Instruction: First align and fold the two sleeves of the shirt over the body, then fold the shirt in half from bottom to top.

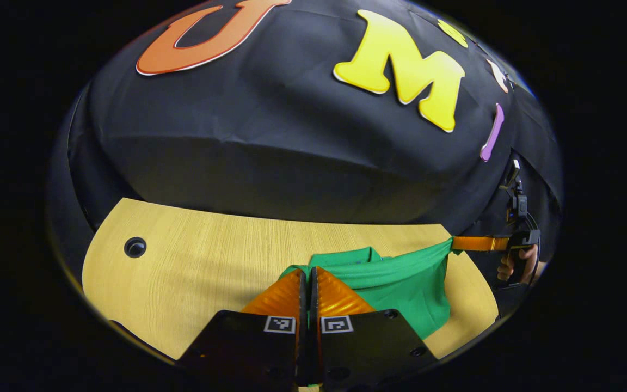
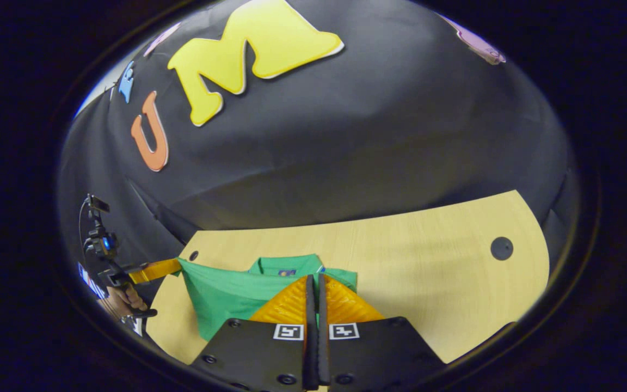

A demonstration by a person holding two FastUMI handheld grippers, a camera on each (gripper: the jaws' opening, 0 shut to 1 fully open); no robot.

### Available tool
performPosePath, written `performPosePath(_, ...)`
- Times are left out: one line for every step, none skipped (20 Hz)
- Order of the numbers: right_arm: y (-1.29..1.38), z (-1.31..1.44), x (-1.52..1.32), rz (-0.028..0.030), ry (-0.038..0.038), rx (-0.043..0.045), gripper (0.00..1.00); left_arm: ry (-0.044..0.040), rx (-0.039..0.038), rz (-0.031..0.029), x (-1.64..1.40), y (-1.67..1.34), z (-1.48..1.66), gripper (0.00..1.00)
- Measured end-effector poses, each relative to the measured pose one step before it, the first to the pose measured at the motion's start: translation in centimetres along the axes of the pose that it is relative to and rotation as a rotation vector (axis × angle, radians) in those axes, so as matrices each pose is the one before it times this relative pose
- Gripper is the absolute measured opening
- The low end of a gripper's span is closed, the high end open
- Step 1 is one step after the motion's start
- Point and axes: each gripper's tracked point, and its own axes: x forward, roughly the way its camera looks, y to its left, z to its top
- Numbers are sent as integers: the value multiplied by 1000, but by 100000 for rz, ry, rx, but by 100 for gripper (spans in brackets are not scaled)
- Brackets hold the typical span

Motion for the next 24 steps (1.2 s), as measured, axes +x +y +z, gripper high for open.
performPosePath(-475,-115,1102,-853,-88,-420,0,-417,-407,497,1129,449,-177,3)
performPosePath(-420,-475,1220,-763,699,-219,2,765,230,1246,1196,557,-599,3)
performPosePath(-320,-565,1122,-575,868,-393,2,1712,-45,1112,1351,378,-903,3)
performPosePath(-719,-641,1247,-1201,1192,-38,0,1713,-359,1148,1267,527,-1121,3)
performPosePath(-653,-577,1290,-1266,898,-144,0,683,-551,1038,941,562,-633,4)
performPosePath(-588,-633,1242,-1599,1017,-434,2,-255,-613,1779,1158,371,-408,0)
performPosePath(-567,-724,981,-1913,1741,-789,0,623,15,2207,1091,127,-462,4)
performPosePath(-259,-609,693,-1543,1511,-1122,2,1442,966,1593,753,-50,-416,5)
performPosePath(-51,-248,150,-1539,149,-800,0,1659,846,889,189,74,-748,6)
performPosePath(-90,282,-86,-1674,-1317,-492,3,684,125,280,191,-36,-412,9)
performPosePath(56,355,-429,-1185,-1552,-24,3,119,-269,1037,152,101,-15,11)
performPosePath(86,275,-108,-1507,-1327,232,6,85,-399,1205,-144,175,-105,17)
performPosePath(-131,146,-217,-2274,-781,-541,13,368,-236,714,-267,25,-107,12)
performPosePath(167,274,-280,-540,-546,-629,14,544,-206,1340,-439,209,-81,39)
performPosePath(120,120,-323,582,1,-478,20,407,-104,2284,-21,441,-5,67)
performPosePath(-265,243,-630,-745,-748,-958,31,-185,-82,1929,-698,300,225,94)
performPosePath(-109,424,-726,-1326,-1778,-1116,46,-1339,-493,1144,-1046,215,485,84)
performPosePath(-61,240,-1158,-1708,-1723,-1001,61,-1127,-946,579,-1091,84,490,90)
performPosePath(102,525,-1273,-1248,-1327,-626,75,-824,-837,672,-1445,-227,358,93)
performPosePath(342,478,-1302,-1056,-2169,-323,90,-1824,81,1558,-1532,170,534,99)
performPosePath(269,809,-1652,-1459,-2870,-1044,83,-2617,762,1148,-1521,26,1044,99)
performPosePath(202,995,-1706,-1325,-3505,-1437,84,-2918,1344,787,-1950,-55,1045,99)
performPosePath(334,1184,-1999,-1562,-3478,-1612,88,-2932,1512,368,-2003,-3,1177,99)
performPosePath(652,1078,-2162,-638,-3213,-1299,87,-3275,1376,779,-2069,-429,1460,99)
